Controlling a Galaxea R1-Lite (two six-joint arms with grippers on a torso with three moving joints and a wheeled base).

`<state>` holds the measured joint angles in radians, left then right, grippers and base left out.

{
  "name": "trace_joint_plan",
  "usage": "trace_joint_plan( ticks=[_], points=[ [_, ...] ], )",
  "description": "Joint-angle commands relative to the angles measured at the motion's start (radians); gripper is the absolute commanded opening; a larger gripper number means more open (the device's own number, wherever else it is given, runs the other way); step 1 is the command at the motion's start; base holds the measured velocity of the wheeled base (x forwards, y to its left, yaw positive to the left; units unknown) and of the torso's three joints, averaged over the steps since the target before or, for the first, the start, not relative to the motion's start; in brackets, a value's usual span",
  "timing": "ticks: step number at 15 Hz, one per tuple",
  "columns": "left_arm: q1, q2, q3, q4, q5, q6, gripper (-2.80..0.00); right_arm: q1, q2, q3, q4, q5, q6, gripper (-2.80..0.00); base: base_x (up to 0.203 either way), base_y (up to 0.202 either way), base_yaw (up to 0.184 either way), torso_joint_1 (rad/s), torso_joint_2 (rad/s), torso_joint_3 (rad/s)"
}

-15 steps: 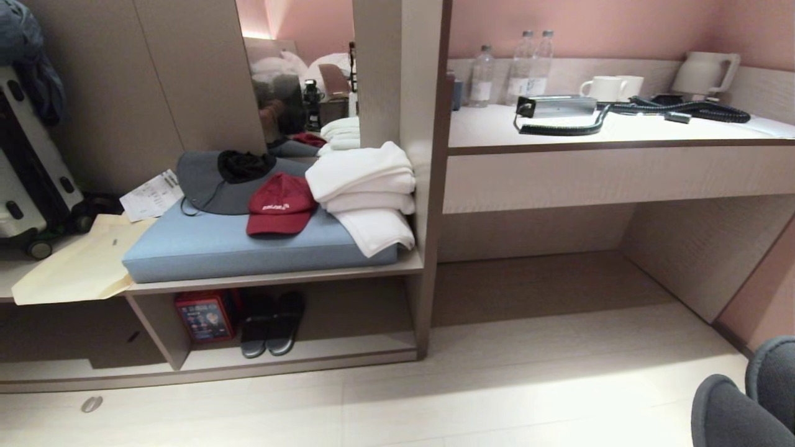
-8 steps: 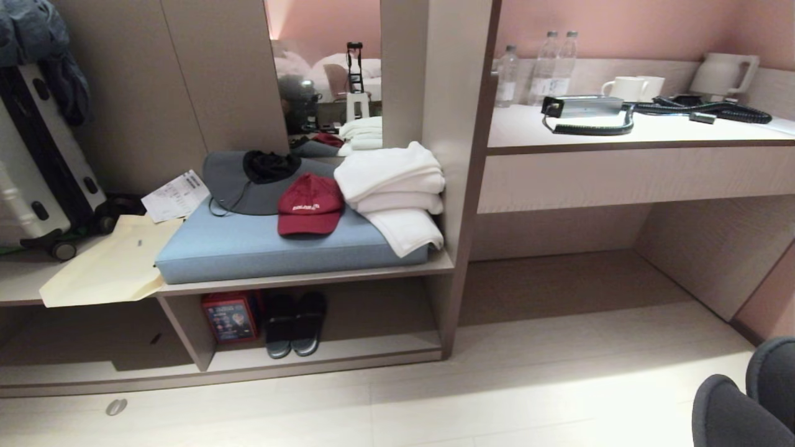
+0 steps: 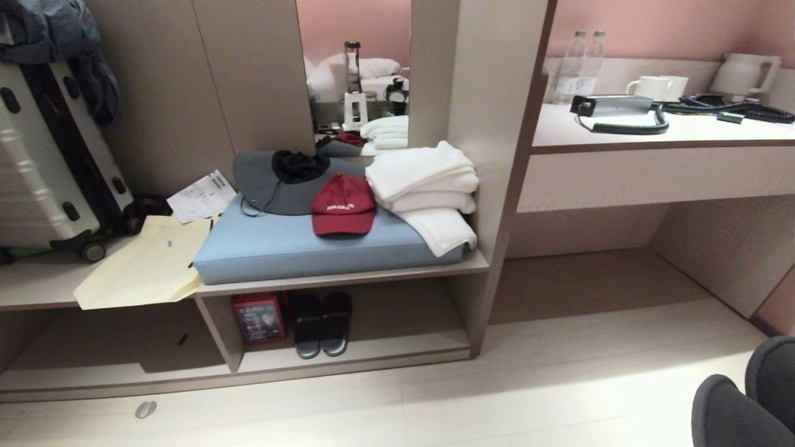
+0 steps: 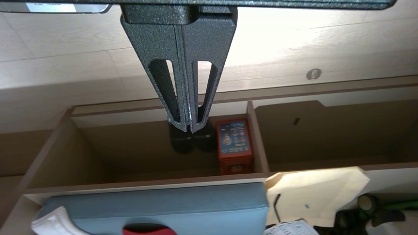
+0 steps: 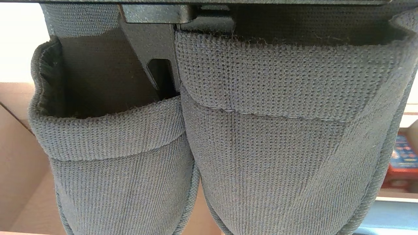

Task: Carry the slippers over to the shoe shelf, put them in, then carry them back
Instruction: Place the slippers into the shoe cabinet

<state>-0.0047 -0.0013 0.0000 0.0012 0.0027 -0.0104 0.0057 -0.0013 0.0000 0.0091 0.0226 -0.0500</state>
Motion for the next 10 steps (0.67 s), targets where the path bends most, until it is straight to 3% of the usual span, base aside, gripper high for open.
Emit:
trace_joint_plan(
  ticks=[1,10],
  points=[
    [0.0,0.001,0.002,0.0,0.0,0.0,-2.8,0.0,0.0,0.001,0.0,0.0,-0.001,-2.8,0.0,0.191,-0.003,0.004,0.01,0.002],
    [0.0,0.001,0.002,0.0,-0.001,0.003,-2.8,0.0,-0.002,0.002,0.0,0.0,-0.001,-2.8,0.0,0.195,-0.003,0.003,0.0,0.003]
  ],
)
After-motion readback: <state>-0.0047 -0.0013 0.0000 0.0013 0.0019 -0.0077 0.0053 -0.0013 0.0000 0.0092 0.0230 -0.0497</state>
